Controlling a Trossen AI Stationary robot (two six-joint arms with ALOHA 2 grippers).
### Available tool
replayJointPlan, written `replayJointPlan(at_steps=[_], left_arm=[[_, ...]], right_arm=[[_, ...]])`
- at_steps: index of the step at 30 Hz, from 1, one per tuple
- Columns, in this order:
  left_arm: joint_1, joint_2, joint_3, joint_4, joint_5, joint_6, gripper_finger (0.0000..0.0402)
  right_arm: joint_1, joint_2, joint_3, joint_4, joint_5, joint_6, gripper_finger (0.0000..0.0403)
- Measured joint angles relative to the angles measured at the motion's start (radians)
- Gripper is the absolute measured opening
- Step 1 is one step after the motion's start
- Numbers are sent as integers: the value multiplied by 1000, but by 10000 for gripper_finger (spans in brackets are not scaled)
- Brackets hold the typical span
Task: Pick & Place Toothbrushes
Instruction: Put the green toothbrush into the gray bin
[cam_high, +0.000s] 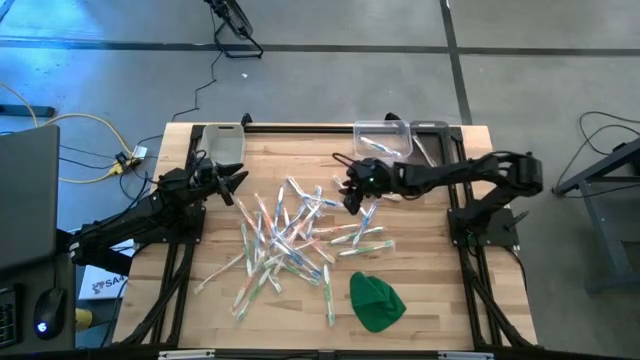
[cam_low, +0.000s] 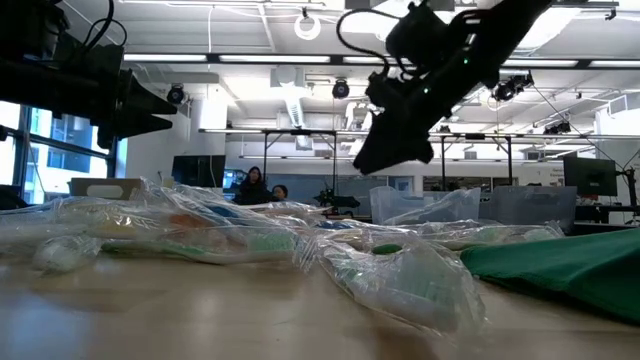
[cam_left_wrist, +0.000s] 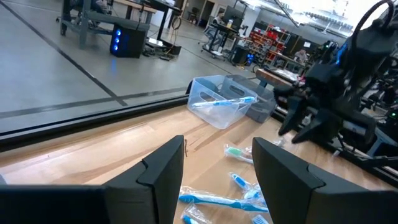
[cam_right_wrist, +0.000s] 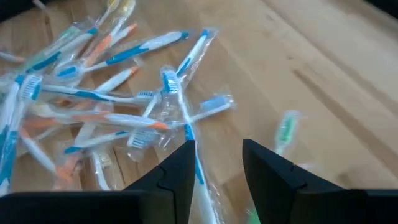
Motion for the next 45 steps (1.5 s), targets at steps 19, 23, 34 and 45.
replayJointPlan(at_steps=[19, 23, 34, 45], left_arm=[[0, 0, 0, -1, 0, 0, 187], [0, 0, 0, -2, 0, 0, 187], [0, 0, -1, -2, 0, 0, 187], [0, 0, -1, -3, -1, 0, 187]], right_arm=[[32, 107, 0, 44, -33, -3, 89], [32, 107, 0, 44, -33, -4, 89], [32, 107, 0, 42, -33, 1, 89], [32, 107, 0, -2, -5, 3, 89]])
